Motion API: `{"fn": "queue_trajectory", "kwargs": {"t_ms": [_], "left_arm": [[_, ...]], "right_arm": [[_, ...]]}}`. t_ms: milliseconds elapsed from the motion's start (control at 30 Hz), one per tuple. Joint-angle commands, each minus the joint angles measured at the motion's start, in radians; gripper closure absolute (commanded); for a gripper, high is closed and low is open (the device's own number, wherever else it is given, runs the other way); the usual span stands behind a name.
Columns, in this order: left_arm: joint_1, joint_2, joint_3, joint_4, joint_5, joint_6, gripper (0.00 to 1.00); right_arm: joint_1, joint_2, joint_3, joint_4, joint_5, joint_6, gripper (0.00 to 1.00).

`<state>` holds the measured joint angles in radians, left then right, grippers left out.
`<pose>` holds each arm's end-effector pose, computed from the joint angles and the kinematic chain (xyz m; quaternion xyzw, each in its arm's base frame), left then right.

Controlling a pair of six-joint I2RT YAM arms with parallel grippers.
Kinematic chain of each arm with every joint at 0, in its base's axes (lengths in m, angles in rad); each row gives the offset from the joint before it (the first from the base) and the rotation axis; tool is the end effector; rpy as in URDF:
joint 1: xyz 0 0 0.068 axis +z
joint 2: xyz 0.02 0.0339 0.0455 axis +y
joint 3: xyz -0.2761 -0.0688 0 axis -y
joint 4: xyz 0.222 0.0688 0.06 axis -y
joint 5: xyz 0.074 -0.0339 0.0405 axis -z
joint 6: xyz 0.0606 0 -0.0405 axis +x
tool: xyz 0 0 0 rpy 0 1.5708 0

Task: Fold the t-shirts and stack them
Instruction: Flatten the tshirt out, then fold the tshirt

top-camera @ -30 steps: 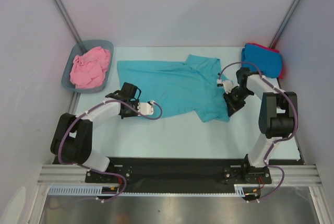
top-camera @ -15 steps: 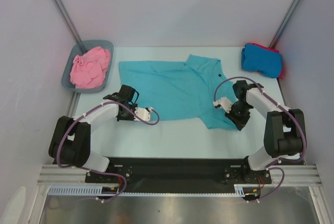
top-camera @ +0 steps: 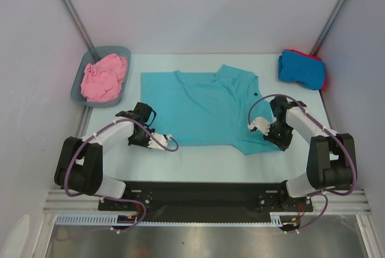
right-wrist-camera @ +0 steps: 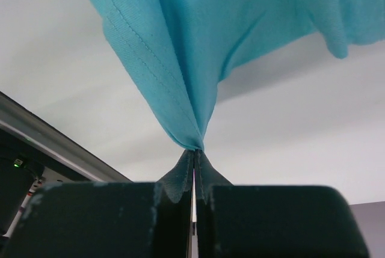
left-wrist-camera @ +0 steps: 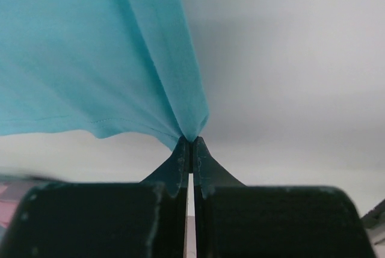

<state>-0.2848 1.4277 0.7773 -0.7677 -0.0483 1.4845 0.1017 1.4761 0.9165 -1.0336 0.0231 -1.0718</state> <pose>0.2063 -0.0573 0.1671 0.7700 0.6330 0.0629 0.0493 0.2099 0.0200 0.1868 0.5537 -0.8326 0.0050 0.0153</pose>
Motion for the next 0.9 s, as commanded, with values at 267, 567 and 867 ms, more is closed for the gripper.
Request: {"fn": "queue_trajectory", "kwargs": {"t_ms": [267, 567, 867], "left_arm": [[0.013, -0.024, -0.03, -0.222, -0.05, 0.099, 1.0], [0.015, 0.025, 0.017, -0.199, -0.044, 0.046, 1.0], [0.013, 0.043, 0.045, -0.177, -0.033, 0.033, 1.0]], "right_arm": [[0.0, -0.043, 0.004, -0.028, 0.034, -0.033, 1.0], [0.01, 0.007, 0.274, -0.118, -0.104, 0.058, 1.0], [0.113, 0.024, 0.374, -0.125, -0.138, 0.122, 1.0]]}}
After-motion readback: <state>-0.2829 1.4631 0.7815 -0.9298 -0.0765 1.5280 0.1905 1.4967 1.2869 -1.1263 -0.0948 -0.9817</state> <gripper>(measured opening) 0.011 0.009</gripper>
